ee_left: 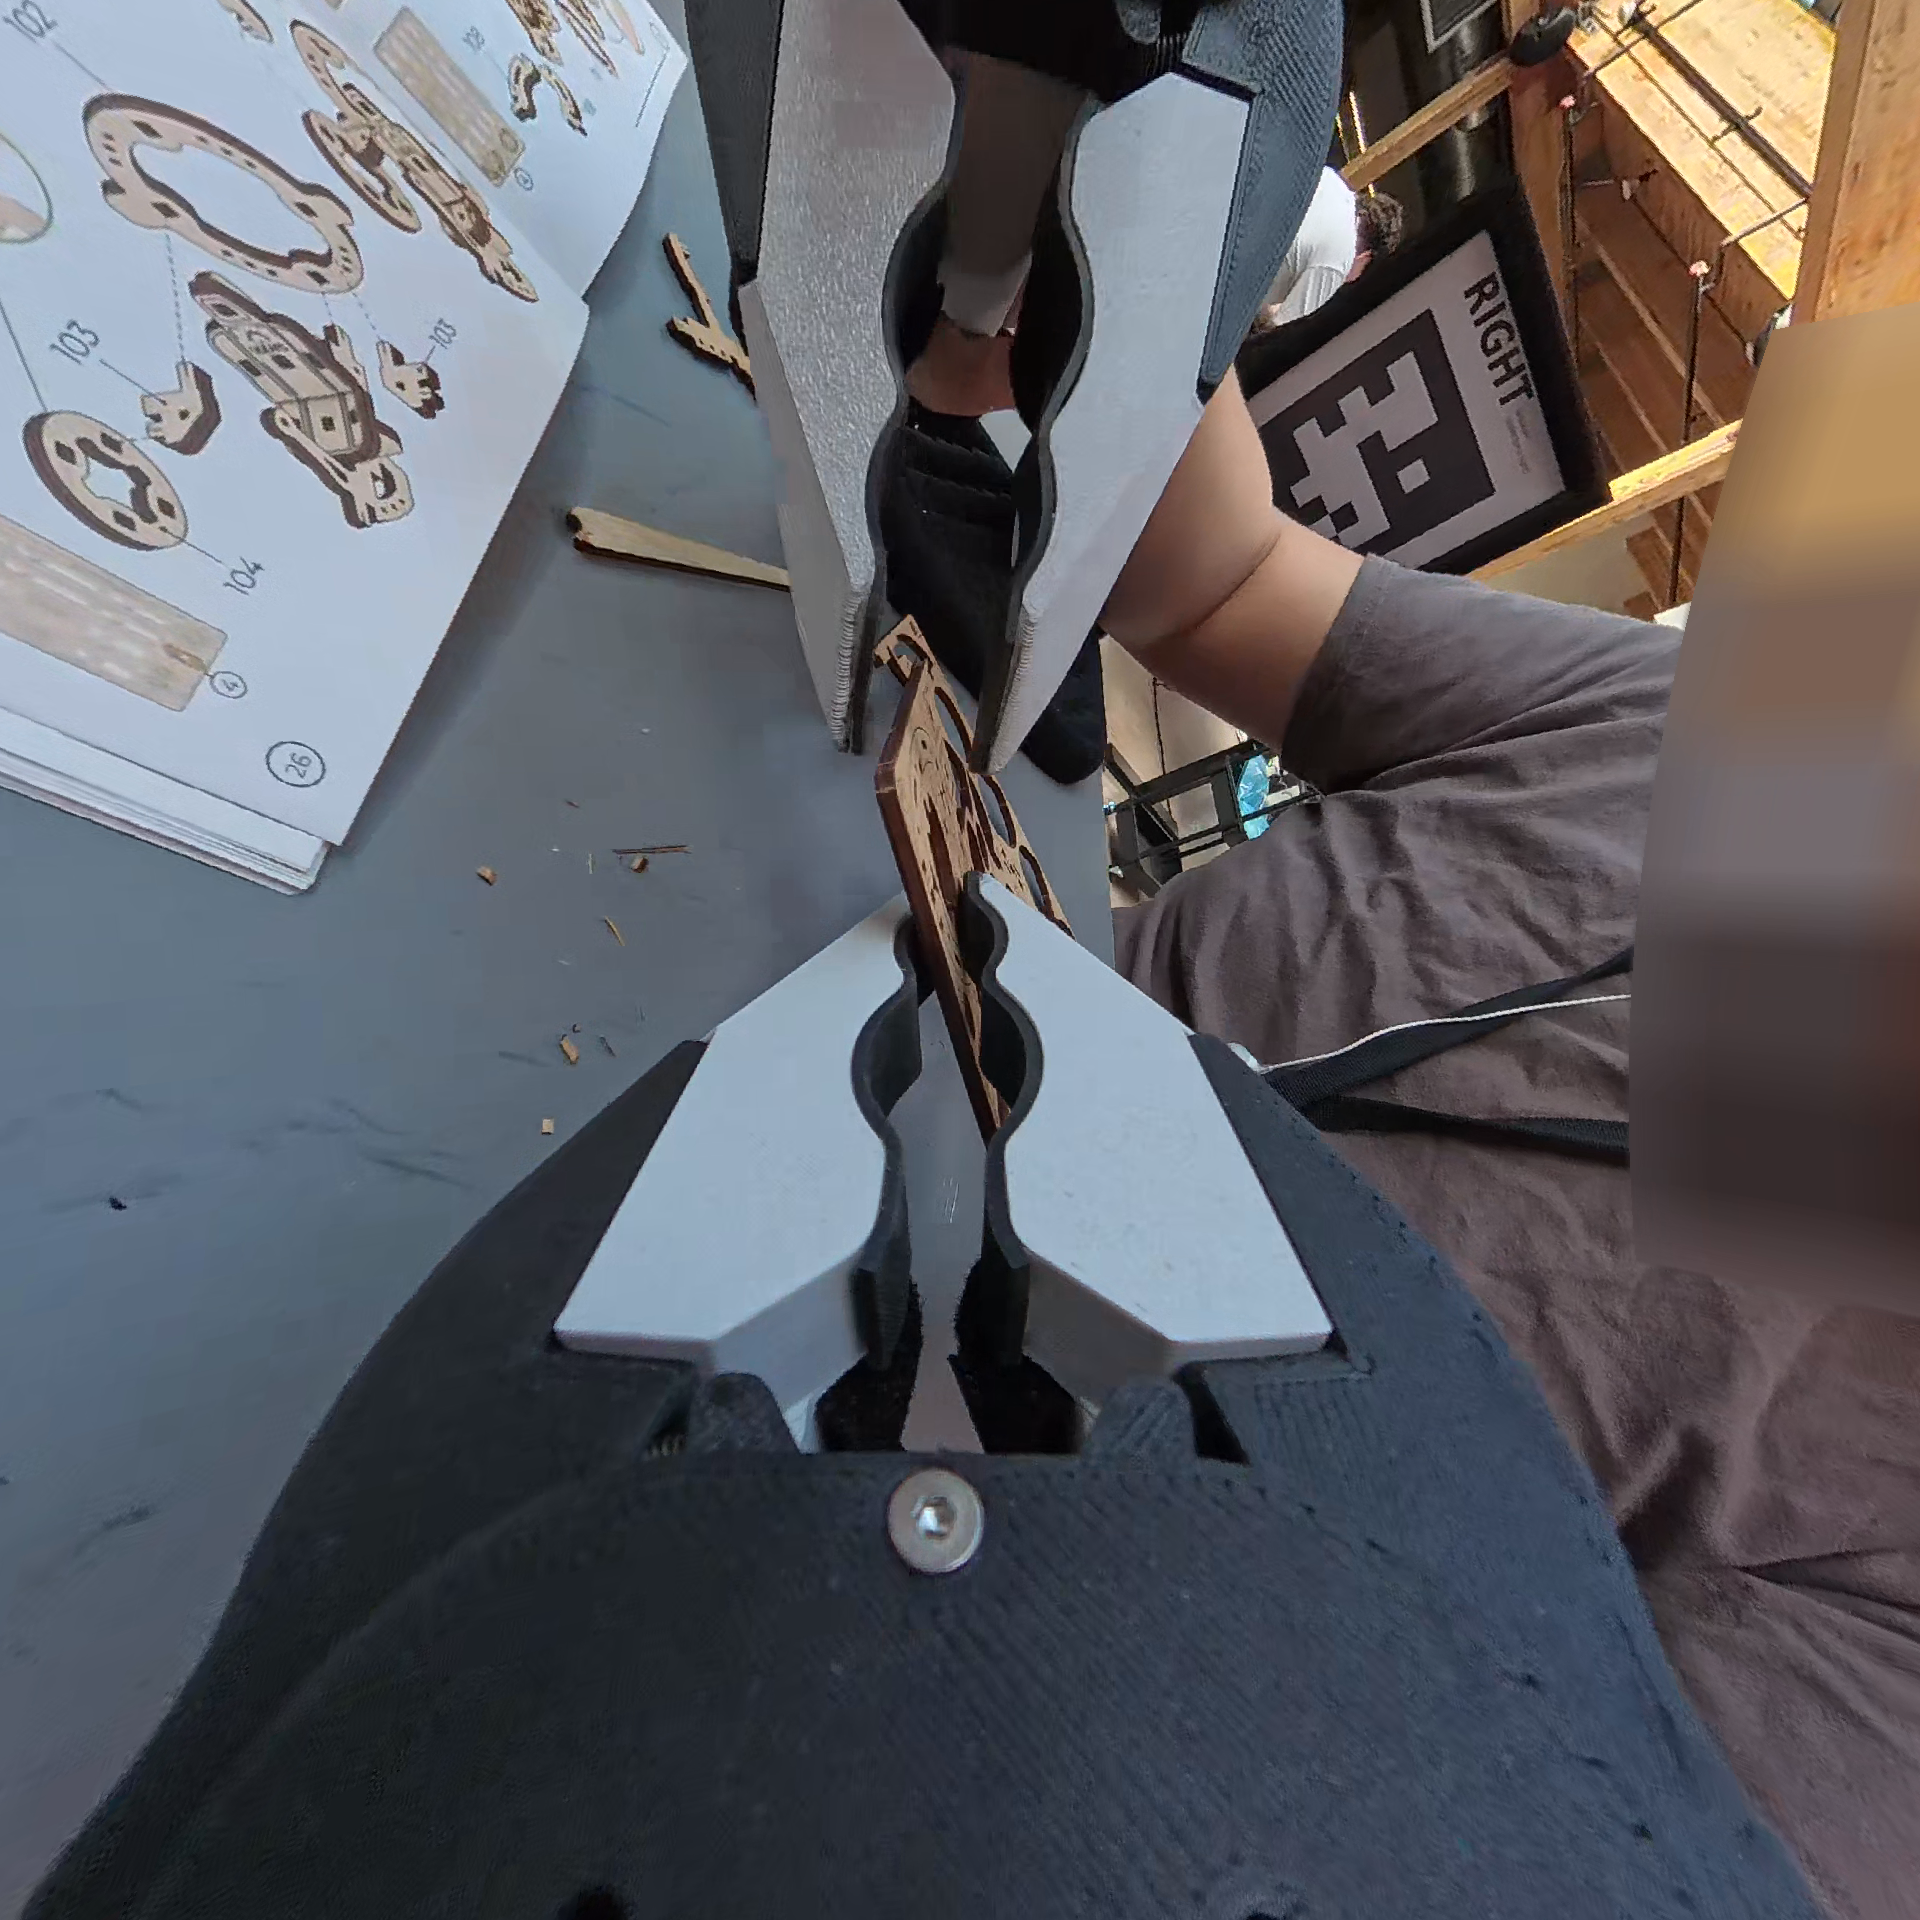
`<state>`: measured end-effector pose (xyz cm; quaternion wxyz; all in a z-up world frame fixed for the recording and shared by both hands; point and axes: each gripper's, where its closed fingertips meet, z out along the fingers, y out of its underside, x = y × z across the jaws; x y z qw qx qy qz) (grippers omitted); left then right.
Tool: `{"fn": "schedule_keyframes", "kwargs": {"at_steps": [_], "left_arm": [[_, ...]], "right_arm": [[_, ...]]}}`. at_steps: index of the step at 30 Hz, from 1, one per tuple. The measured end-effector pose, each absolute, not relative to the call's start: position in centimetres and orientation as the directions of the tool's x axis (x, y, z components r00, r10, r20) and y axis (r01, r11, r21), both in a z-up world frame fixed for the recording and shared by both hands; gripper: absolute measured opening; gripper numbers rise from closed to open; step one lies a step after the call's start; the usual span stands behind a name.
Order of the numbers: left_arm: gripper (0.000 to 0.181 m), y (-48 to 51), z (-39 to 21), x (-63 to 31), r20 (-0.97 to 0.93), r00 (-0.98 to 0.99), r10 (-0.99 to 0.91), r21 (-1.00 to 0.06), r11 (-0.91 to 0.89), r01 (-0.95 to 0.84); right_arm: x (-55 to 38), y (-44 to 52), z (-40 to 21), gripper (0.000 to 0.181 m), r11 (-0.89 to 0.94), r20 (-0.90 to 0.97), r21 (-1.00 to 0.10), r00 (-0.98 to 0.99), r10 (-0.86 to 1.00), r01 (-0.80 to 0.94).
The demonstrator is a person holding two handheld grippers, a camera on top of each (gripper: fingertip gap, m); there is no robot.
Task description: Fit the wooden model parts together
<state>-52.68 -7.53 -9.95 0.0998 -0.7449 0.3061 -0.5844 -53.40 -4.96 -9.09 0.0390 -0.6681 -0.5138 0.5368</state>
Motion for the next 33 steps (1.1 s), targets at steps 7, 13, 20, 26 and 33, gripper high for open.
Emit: {"fn": "schedule_keyframes", "kwargs": {"at_steps": [7,13,20,26,33], "left_arm": [[0.002,-7.5,-11.6,-52.8,0.815,0.146,-0.560,-0.491,-0.803,-0.339],[0.004,-7.8,-11.7,-52.6,0.810,0.136,-0.571,-0.509,-0.799,-0.320],[0.006,-7.8,-12.2,-53.0,0.831,0.160,-0.533,-0.478,-0.831,-0.283],[0.002,-7.9,-11.9,-53.0,0.833,0.148,-0.533,-0.483,-0.831,-0.275],[0.002,-7.9,-12.2,-52.9,0.833,0.151,-0.532,-0.479,-0.831,-0.283]], "right_arm": [[-53.9,-6.2,-11.7,0.011,-0.404,-0.716,-0.548,-0.161,0.679,0.732],[-53.6,-6.6,-11.7,0.007,-0.398,-0.744,-0.537,-0.194,0.640,0.744],[-53.7,-6.4,-11.4,0.003,-0.461,-0.773,-0.534,-0.189,0.605,0.709],[-53.6,-6.5,-11.5,0.013,-0.469,-0.774,-0.537,-0.188,0.605,0.701],[-53.8,-7.4,-12.4,0.008,-0.417,-0.747,-0.534,-0.180,0.640,0.736]]}}
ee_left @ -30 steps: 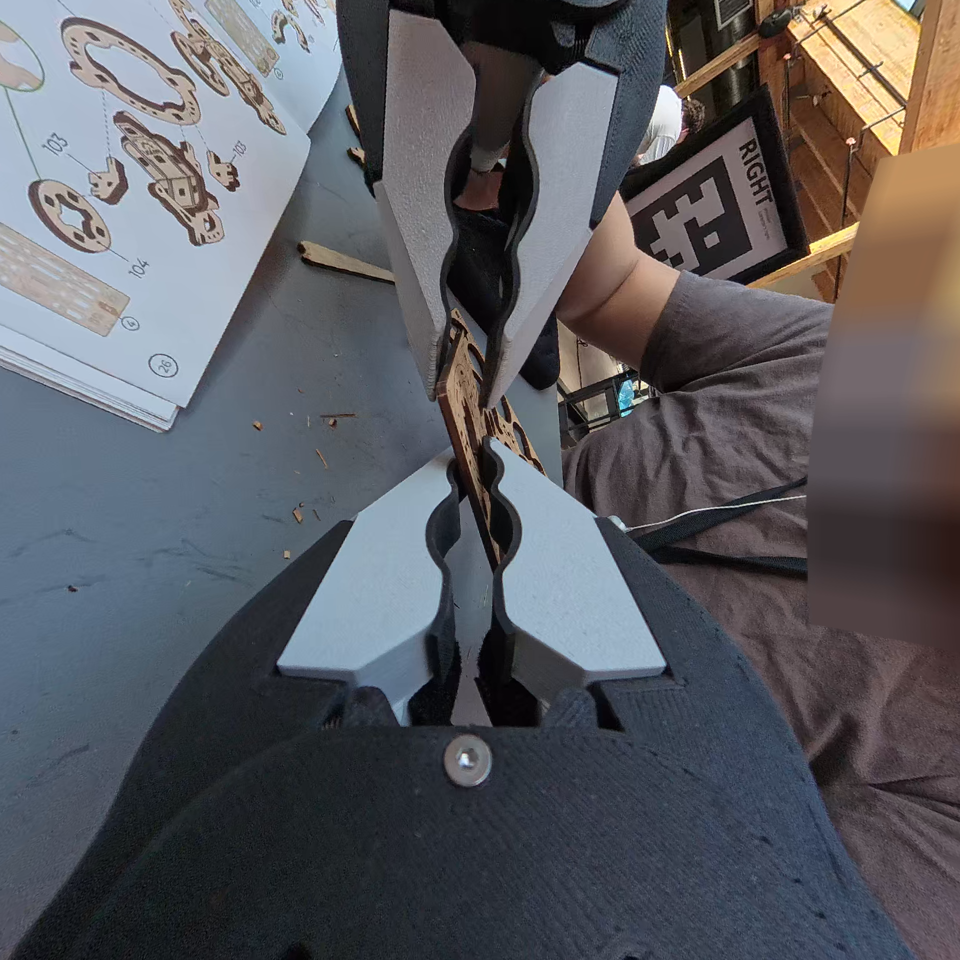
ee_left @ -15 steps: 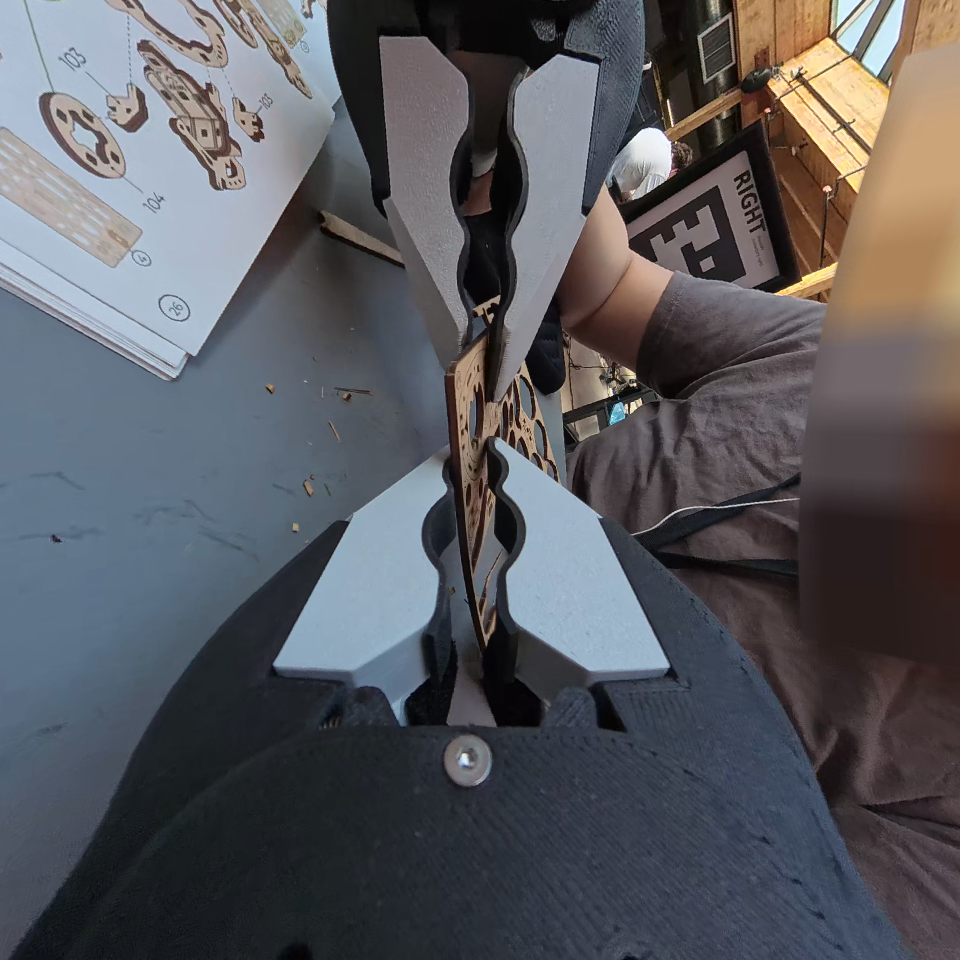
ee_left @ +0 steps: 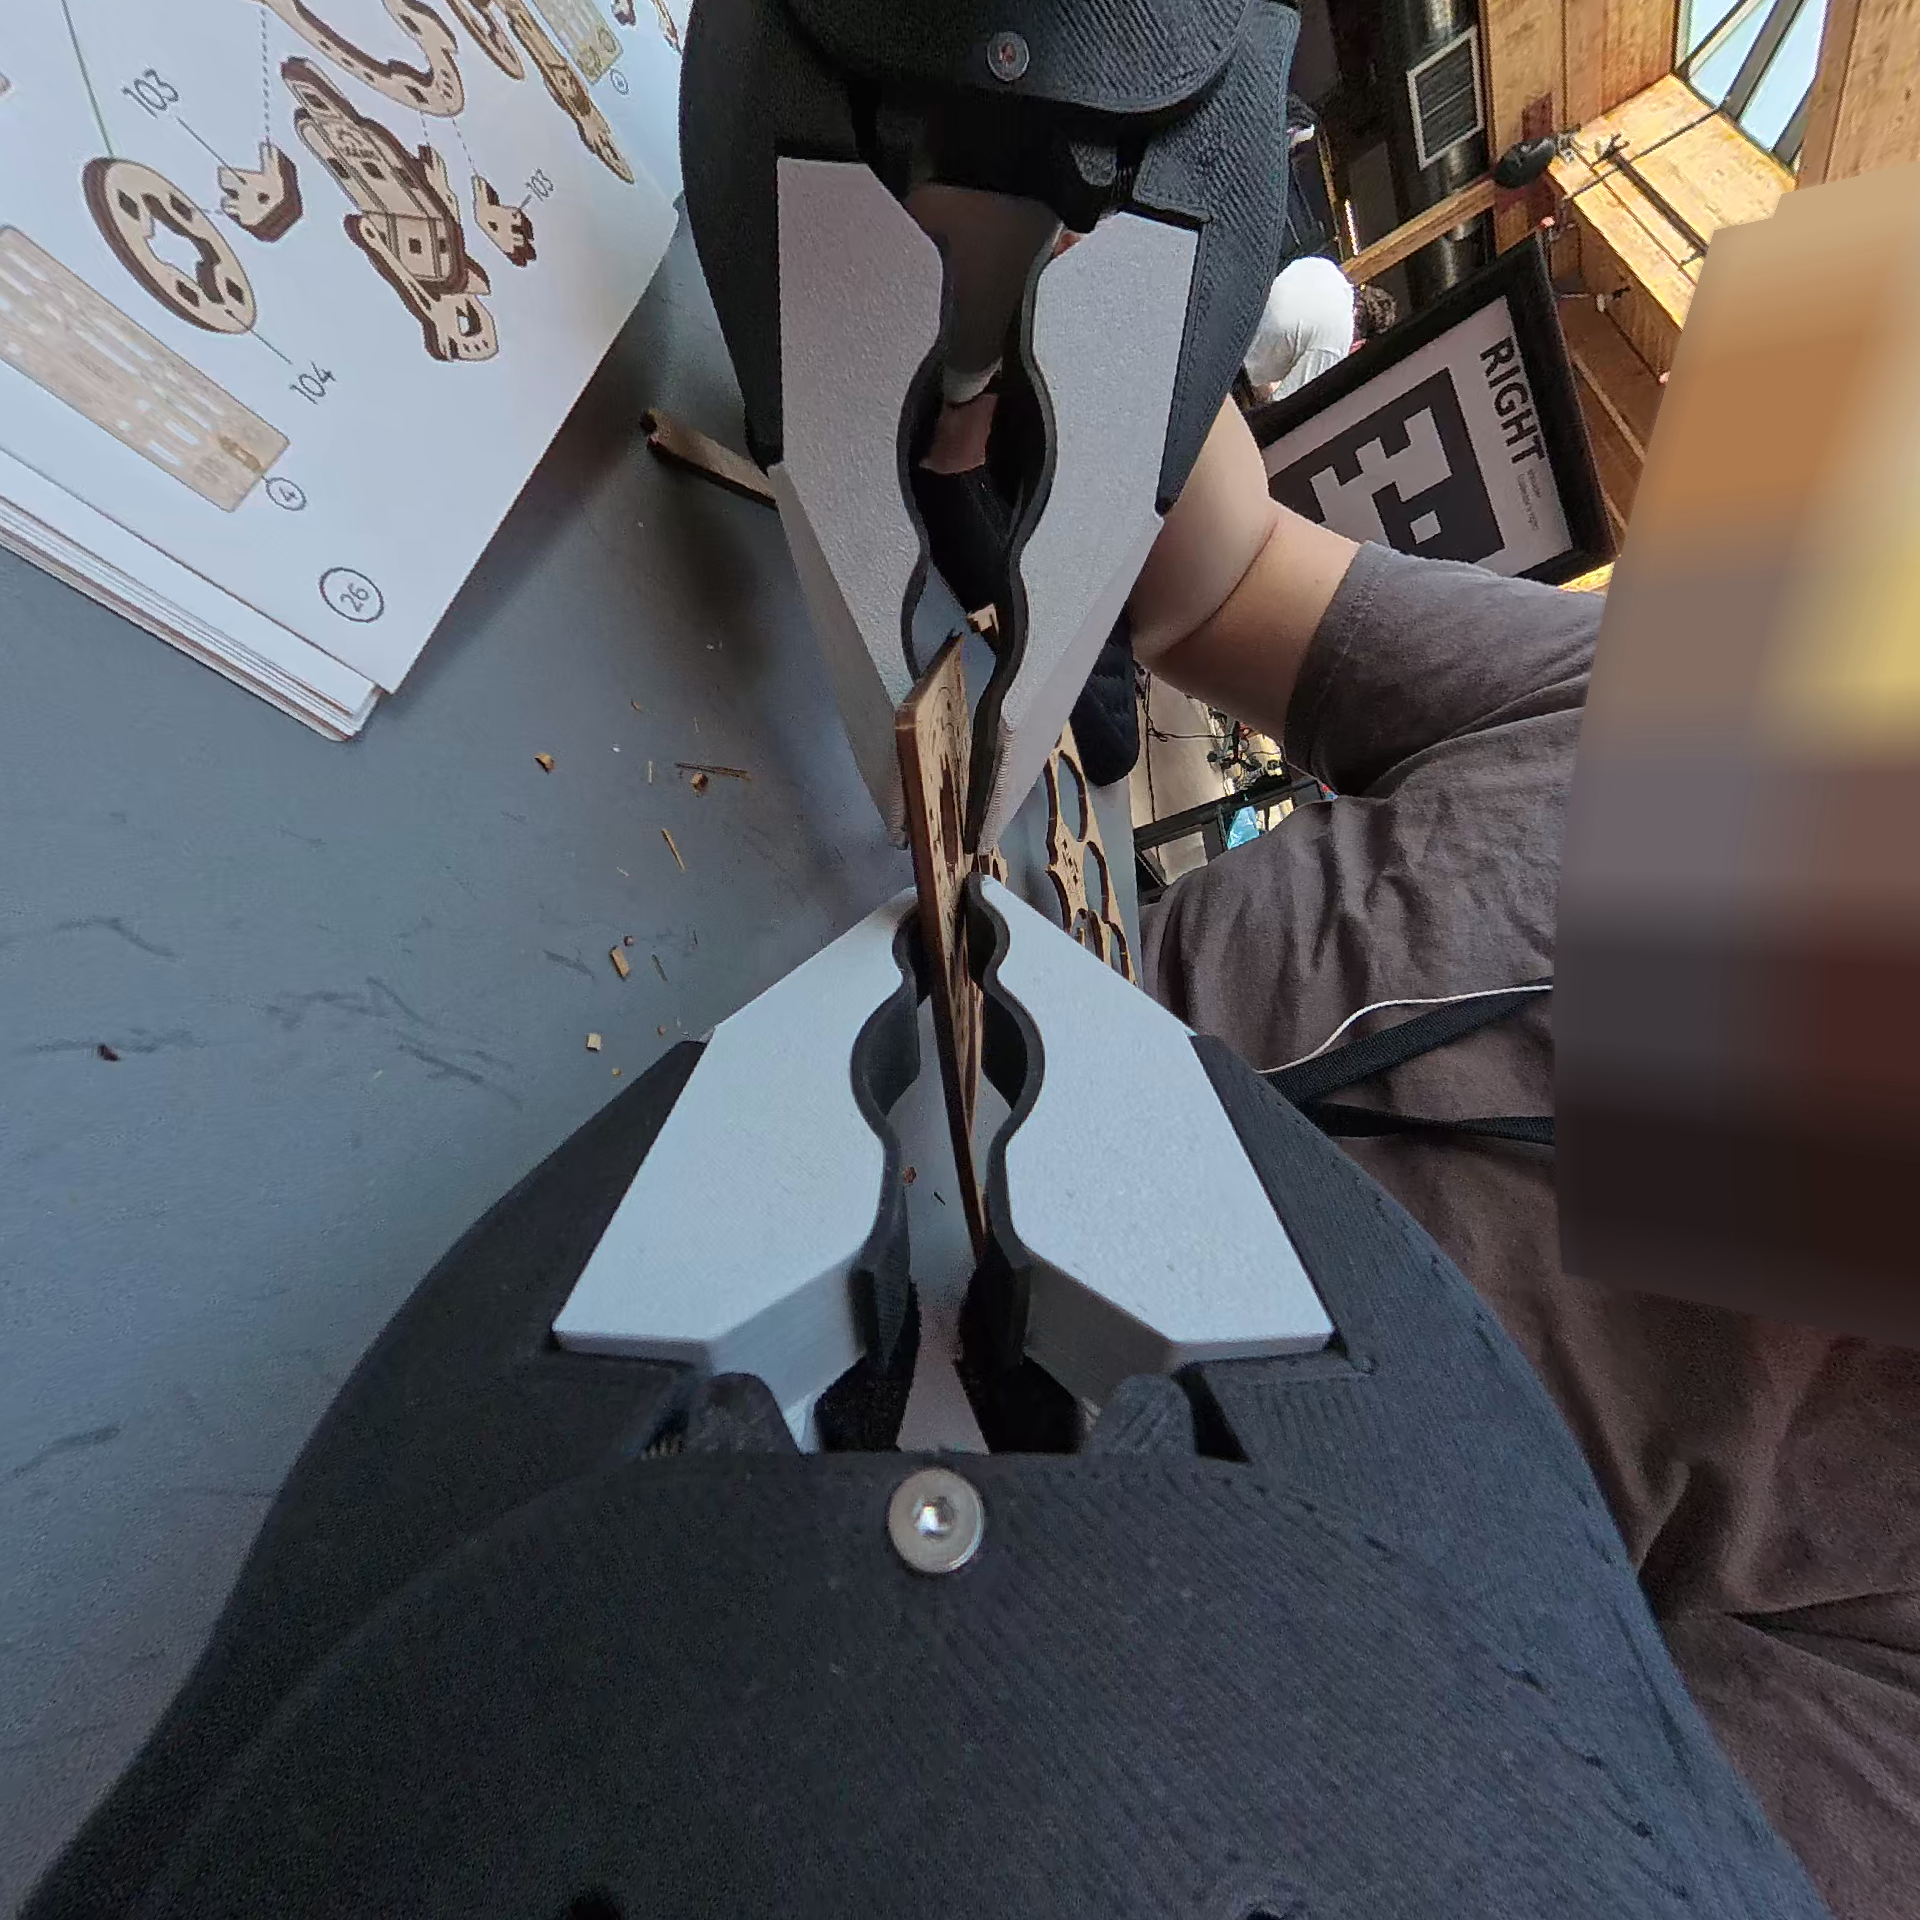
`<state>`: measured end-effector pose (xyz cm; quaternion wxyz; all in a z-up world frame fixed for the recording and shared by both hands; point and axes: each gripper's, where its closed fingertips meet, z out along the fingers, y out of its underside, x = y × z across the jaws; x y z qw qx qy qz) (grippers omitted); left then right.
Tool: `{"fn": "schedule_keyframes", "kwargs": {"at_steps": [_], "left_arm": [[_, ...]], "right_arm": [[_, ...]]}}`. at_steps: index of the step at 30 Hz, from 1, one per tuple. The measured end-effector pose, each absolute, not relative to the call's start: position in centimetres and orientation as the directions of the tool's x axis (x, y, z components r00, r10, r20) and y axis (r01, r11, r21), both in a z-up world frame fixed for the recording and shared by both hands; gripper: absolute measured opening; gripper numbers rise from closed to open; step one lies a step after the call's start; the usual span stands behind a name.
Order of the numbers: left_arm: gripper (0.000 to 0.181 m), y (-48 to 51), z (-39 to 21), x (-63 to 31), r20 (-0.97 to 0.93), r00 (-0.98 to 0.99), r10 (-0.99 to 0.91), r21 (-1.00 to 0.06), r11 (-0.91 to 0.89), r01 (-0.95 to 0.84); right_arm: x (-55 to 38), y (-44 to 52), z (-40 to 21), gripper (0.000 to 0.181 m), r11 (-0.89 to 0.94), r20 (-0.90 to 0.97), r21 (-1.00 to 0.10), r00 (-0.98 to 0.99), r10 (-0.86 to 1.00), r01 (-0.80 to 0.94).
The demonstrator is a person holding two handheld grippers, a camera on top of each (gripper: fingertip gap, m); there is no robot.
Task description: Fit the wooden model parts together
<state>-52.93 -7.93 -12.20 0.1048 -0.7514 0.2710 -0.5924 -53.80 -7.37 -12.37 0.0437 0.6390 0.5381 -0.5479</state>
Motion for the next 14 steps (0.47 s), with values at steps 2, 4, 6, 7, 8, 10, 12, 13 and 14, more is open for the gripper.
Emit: {"fn": "schedule_keyframes", "kwargs": {"at_steps": [2,4,6,7,8,10,12,13,14], "left_arm": [[0.002,-7.97,-12.12,-52.94,0.838,0.143,-0.526,-0.475,-0.834,-0.280],[0.002,-7.89,-12.21,-52.95,0.836,0.151,-0.527,-0.475,-0.834,-0.280],[0.002,-7.89,-12.23,-52.96,0.840,0.150,-0.522,-0.470,-0.837,-0.279],[0.002,-7.91,-12.32,-52.95,0.840,0.152,-0.521,-0.468,-0.837,-0.282],[0.002,-7.94,-12.40,-52.96,0.840,0.154,-0.520,-0.466,-0.838,-0.285],[0.002,-8.02,-12.52,-52.91,0.842,0.154,-0.517,-0.461,-0.839,-0.290],[0.003,-7.89,-12.61,-52.90,0.846,0.158,-0.509,-0.456,-0.844,-0.283],[0.003,-7.84,-12.61,-52.90,0.851,0.156,-0.502,-0.450,-0.849,-0.278],[0.003,-7.80,-12.64,-52.89,0.856,0.155,-0.494,-0.443,-0.854,-0.274]], "right_arm": [[-53.87,-7.47,-12.14,0.005,-0.428,-0.758,-0.533,-0.187,0.624,0.730],[-53.92,-7.17,-12.16,0.007,-0.452,-0.771,-0.523,-0.176,0.612,0.723],[-53.91,-7.02,-12.27,0.007,-0.468,-0.784,-0.510,-0.166,0.598,0.722],[-53.92,-7.04,-12.30,0.007,-0.470,-0.786,-0.509,-0.167,0.595,0.722],[-53.92,-7.07,-12.36,0.007,-0.469,-0.787,-0.507,-0.166,0.595,0.723],[-53.86,-7.23,-12.36,0.005,-0.459,-0.783,-0.511,-0.172,0.598,0.727],[-53.87,-7.09,-12.45,0.005,-0.454,-0.773,-0.518,-0.170,0.611,0.725],[-53.89,-7.04,-12.46,0.005,-0.460,-0.777,-0.516,-0.169,0.607,0.722],[-53.89,-7.01,-12.50,0.005,-0.466,-0.782,-0.512,-0.167,0.601,0.721]]}}
